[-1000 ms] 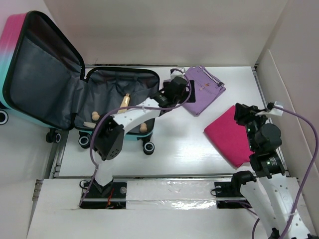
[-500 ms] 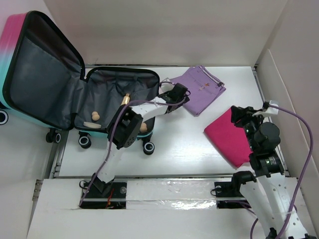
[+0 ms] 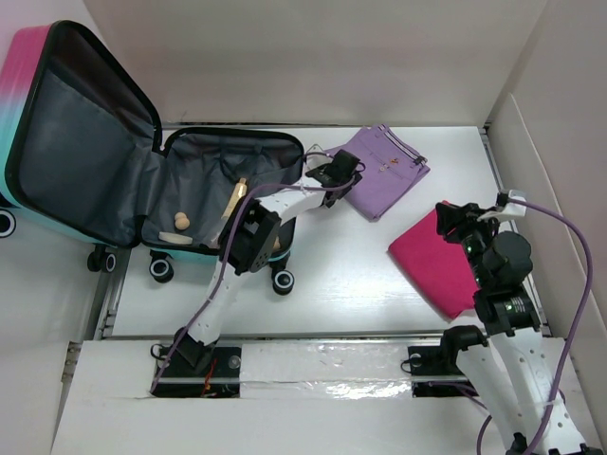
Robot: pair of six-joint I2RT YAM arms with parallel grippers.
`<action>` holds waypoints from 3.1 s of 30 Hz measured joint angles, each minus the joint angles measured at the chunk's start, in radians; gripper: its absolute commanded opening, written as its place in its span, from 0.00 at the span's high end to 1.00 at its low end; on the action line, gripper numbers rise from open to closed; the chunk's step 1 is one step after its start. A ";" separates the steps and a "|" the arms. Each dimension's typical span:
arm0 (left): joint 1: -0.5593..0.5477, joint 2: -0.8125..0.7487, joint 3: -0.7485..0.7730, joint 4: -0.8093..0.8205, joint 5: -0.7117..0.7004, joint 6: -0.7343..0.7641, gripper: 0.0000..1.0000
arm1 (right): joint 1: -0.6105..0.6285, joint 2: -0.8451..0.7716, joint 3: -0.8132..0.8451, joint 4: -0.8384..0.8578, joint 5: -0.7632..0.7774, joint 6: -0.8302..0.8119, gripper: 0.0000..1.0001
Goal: Pack the luggage
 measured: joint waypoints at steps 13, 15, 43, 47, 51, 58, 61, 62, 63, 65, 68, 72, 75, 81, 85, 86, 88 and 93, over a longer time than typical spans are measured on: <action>0.000 0.106 0.148 -0.023 -0.024 0.008 0.54 | 0.000 -0.041 0.000 -0.011 0.000 0.000 0.58; 0.000 0.113 0.148 -0.008 -0.027 0.018 0.71 | 0.000 -0.041 0.000 -0.016 0.000 0.000 0.58; 0.149 -0.285 0.036 0.145 0.318 0.772 1.00 | 0.000 -0.010 0.000 -0.023 -0.012 -0.003 0.59; 0.280 -0.547 -0.134 0.174 0.397 0.842 1.00 | 0.000 -0.007 0.000 -0.022 -0.018 -0.006 0.59; 0.445 -0.784 -0.402 0.264 0.451 0.849 1.00 | 0.000 -0.011 0.000 -0.023 -0.036 -0.008 0.59; 0.655 -0.863 -0.747 0.329 0.500 0.804 1.00 | 0.000 -0.025 0.000 -0.023 -0.046 -0.008 0.59; 0.723 -0.856 -0.866 0.315 0.511 0.784 1.00 | 0.000 -0.024 0.000 -0.023 -0.048 -0.009 0.59; 0.742 -0.851 -0.891 0.312 0.515 0.779 1.00 | 0.000 -0.024 0.000 -0.023 -0.048 -0.009 0.59; 0.764 -0.846 -0.916 0.314 0.516 0.778 1.00 | 0.000 -0.024 0.000 -0.023 -0.048 -0.009 0.59; 0.809 -0.840 -0.959 0.313 0.514 0.777 1.00 | 0.000 -0.025 0.000 -0.023 -0.048 -0.009 0.59; 0.861 -0.838 -0.997 0.312 0.494 0.781 1.00 | 0.000 -0.024 0.000 -0.023 -0.049 -0.009 0.59; 0.882 -0.840 -1.001 0.317 0.468 0.788 1.00 | 0.000 -0.021 0.000 -0.023 -0.053 -0.009 0.59; 0.876 -0.840 -1.000 0.311 0.433 0.788 0.77 | 0.000 -0.015 0.000 -0.023 -0.056 -0.010 0.59; 0.864 -0.855 -0.987 0.282 0.371 0.776 0.31 | 0.000 -0.008 0.000 -0.022 -0.057 -0.013 0.59; 0.719 -0.961 -0.982 0.293 0.330 0.762 0.38 | 0.000 -0.004 0.000 -0.023 -0.062 -0.024 1.00; 0.654 -0.993 -0.973 0.303 0.318 0.757 0.40 | 0.000 -0.004 0.000 -0.022 -0.064 -0.026 1.00; 0.504 -1.040 -0.932 0.331 0.296 0.754 0.52 | 0.000 -0.004 0.000 -0.023 -0.064 -0.027 1.00; 0.100 -1.036 -0.811 0.436 0.262 0.744 0.73 | 0.000 0.002 0.000 -0.024 -0.045 -0.031 0.99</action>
